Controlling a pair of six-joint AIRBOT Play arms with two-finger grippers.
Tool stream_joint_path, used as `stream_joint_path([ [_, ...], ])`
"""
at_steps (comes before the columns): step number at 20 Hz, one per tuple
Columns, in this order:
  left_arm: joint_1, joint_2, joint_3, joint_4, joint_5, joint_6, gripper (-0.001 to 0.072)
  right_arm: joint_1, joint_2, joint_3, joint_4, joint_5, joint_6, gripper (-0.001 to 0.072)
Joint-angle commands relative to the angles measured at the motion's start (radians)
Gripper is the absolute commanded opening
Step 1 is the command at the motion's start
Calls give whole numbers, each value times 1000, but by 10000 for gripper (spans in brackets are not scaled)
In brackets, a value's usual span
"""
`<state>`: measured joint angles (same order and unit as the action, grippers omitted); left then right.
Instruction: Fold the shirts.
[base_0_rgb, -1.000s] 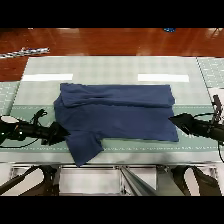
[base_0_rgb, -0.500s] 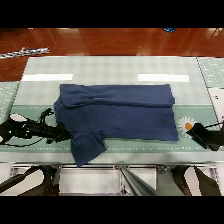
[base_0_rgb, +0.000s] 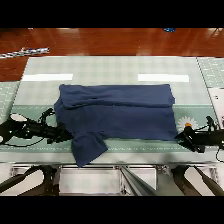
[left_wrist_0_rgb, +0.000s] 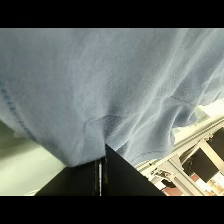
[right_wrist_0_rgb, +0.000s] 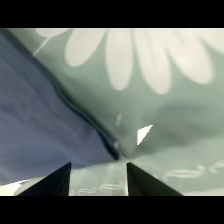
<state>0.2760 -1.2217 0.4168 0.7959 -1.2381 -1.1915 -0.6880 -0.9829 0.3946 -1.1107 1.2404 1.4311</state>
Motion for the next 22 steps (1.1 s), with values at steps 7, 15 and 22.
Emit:
stream_joint_path([
  [7,2,0,13,-1,-4,2,20,149,-124,10,314,-172,-213,26],
  [15,24,-11,276,-54,-79,-25,20,161,-124,227,291,-74,-161,25],
  [22,-24,-312,676,-128,-71,-104,20,288,-268,422,418,-216,-180,25],
])
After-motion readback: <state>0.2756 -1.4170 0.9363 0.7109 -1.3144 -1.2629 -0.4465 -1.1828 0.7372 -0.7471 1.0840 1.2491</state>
